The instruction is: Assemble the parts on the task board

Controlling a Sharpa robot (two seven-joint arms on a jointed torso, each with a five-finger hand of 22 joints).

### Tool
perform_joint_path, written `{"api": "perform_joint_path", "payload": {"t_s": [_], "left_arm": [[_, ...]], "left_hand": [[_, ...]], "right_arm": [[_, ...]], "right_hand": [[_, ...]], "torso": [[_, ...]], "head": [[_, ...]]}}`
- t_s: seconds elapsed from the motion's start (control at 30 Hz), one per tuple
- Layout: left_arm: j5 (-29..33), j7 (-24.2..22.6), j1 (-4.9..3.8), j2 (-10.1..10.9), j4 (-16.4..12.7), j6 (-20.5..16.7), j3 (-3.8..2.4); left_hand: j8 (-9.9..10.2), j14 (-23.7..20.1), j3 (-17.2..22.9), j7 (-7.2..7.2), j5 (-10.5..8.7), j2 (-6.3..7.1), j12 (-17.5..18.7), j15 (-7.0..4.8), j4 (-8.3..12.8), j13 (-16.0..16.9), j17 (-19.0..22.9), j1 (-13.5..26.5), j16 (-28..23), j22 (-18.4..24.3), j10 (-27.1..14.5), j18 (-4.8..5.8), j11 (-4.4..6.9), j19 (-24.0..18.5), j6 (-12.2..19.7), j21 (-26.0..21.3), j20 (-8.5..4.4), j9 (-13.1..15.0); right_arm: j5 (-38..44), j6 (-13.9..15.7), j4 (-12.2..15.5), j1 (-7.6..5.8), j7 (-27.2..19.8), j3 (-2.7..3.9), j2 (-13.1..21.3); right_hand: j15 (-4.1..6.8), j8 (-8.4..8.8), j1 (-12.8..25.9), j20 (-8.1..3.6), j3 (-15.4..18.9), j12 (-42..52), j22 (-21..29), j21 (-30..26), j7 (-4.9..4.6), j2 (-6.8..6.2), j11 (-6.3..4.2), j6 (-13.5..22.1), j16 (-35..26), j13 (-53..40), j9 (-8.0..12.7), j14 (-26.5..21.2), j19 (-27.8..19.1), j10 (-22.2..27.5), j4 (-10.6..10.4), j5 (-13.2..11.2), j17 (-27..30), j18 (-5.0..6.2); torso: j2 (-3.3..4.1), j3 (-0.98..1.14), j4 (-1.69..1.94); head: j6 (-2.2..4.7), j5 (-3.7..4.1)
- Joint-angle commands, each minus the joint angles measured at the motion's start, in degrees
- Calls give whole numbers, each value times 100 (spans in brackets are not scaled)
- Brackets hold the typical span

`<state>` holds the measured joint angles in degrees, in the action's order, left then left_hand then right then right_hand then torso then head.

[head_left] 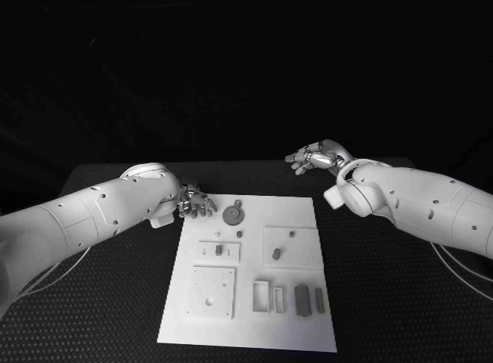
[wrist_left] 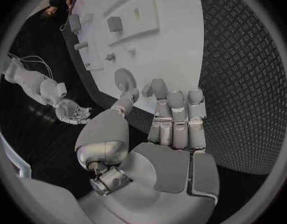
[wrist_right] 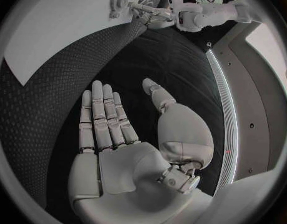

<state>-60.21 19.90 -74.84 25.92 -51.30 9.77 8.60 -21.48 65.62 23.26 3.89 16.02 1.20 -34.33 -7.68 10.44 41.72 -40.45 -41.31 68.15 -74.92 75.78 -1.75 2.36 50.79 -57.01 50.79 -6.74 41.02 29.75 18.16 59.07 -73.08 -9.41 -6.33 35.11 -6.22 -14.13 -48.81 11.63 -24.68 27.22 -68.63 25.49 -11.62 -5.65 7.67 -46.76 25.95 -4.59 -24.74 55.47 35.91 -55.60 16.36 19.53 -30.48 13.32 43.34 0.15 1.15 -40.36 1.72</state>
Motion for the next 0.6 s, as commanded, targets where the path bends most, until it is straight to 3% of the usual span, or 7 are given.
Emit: {"api": "perform_joint_path", "payload": {"t_s": [0.03, 0.27, 0.6], "left_arm": [[-15, -50, -1, -3, 6, 27, -2], [17, -60, 0, -16, 12, -4, -2], [82, -80, 5, -41, 26, 37, -2]], "left_hand": [[17, -6, 6, 1, -11, -58, -16, -19, 28, -5, 8, -5, 27, -122, 52, -19, -4, 20, -41, 35, -616, 9], [34, 3, 112, -6, 10, -333, -35, -20, 167, -17, 33, -118, 54, -122, 67, -6, 0, 22, -96, 63, -619, 63], [76, 1, 165, 0, 5, -443, -42, -14, 300, -32, 60, -214, 67, -119, 66, 4, -6, 17, -96, 81, -618, 100]], "right_arm": [[3, -88, -3, 4, -34, 2, -8], [3, -89, -2, 7, -35, 2, -9], [3, -92, -4, 7, -34, 2, -14]], "right_hand": [[-16, -28, 41, 13, -17, -16, -8, -27, -28, 12, 0, 32, -25, 6, 6, -33, -45, -20, -5, 30, 8, -54], [-16, -28, 43, 14, -17, -15, -10, -29, -28, 13, 1, 32, -25, 7, 7, -33, -45, -19, -6, 30, 8, -54], [-16, -29, 44, 14, -18, -15, -13, -31, -29, 14, 1, 33, -24, 10, 8, -34, -45, -19, -6, 31, 9, -54]], "torso": [[-7, 1, -5], [-5, 0, -4], [-4, 1, -3]], "head": [[-9, -1], [-8, -2], [-8, -5]]}}
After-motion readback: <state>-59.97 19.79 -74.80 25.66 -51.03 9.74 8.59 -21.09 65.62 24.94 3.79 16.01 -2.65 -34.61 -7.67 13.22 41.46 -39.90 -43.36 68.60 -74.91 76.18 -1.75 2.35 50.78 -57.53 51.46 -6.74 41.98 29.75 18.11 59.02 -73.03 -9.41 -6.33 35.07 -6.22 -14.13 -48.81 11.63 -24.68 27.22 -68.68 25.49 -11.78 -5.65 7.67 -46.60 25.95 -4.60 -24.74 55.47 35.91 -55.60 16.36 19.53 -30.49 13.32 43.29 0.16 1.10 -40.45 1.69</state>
